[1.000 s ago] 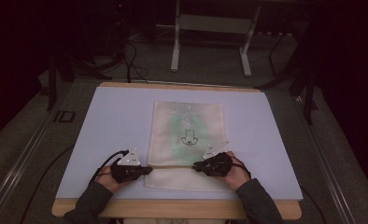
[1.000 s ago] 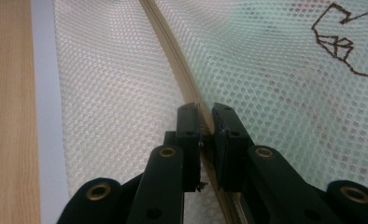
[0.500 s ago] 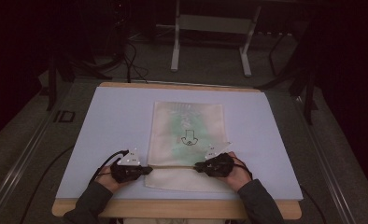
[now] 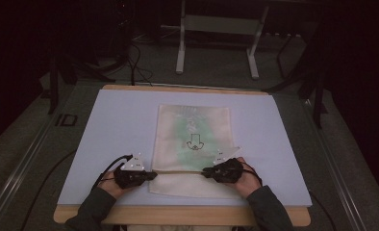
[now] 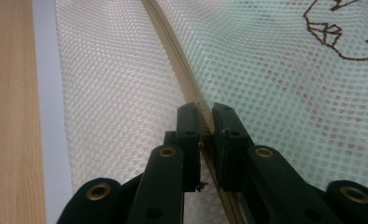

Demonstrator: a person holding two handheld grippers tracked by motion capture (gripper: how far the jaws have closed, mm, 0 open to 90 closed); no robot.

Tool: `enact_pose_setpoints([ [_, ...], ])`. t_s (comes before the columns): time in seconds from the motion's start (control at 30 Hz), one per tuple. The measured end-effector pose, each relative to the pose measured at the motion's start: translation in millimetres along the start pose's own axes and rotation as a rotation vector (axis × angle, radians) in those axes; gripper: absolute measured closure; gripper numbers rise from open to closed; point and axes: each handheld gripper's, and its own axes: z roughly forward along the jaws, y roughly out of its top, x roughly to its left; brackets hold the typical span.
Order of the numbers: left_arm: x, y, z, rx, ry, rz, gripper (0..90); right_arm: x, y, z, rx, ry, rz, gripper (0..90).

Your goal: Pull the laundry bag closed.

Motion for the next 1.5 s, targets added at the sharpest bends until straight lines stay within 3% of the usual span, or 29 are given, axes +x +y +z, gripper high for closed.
enact_pose_setpoints([
  [1.5,1.4,0.0,0.0,-0.002,-0.008,-0.007,89.6,-7.4,-14.6,-21.0,-0.012,-0.010,0.024,82.3],
])
